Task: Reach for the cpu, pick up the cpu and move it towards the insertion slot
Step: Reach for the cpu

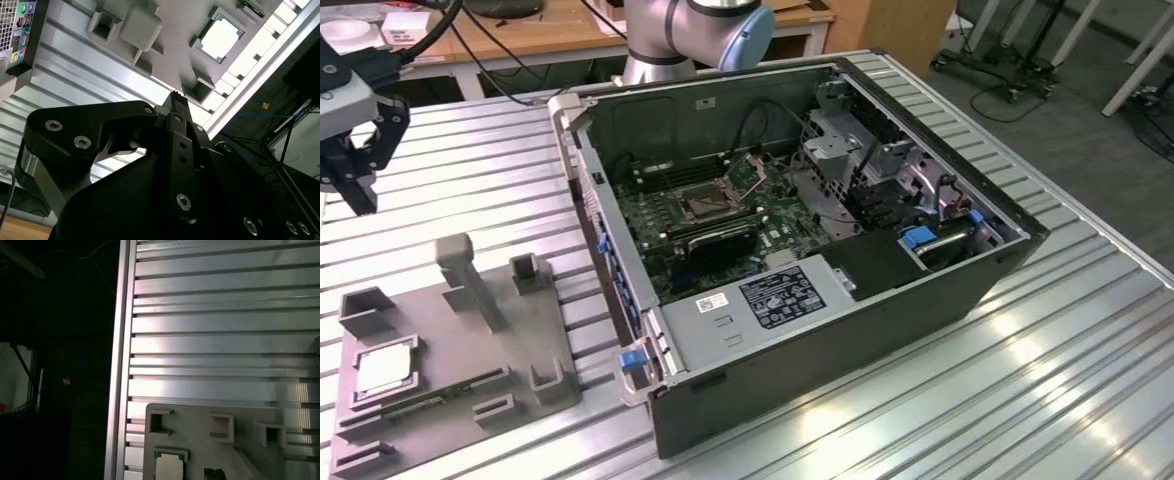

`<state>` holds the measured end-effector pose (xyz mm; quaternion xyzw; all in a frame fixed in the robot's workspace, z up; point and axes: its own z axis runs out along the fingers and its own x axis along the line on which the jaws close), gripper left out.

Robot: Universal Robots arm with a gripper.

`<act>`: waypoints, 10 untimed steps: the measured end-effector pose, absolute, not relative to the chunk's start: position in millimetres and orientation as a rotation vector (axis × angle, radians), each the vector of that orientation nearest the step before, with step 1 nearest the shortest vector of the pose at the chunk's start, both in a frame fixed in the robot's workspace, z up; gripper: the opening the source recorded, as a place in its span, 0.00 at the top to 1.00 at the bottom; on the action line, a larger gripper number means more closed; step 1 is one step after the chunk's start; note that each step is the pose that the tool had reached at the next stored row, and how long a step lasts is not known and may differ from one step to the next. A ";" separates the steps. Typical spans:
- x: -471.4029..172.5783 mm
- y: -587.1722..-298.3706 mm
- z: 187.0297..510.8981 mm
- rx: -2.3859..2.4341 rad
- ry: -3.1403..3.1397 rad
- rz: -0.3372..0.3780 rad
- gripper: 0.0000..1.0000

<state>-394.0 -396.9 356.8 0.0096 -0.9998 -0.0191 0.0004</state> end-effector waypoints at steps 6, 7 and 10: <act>-396.0 -396.9 356.6 0.030 -3.140 -0.060 0.89; -396.3 -396.9 356.5 0.030 -3.140 -0.060 0.89; -398.4 -396.9 356.3 0.030 -3.140 -0.060 0.89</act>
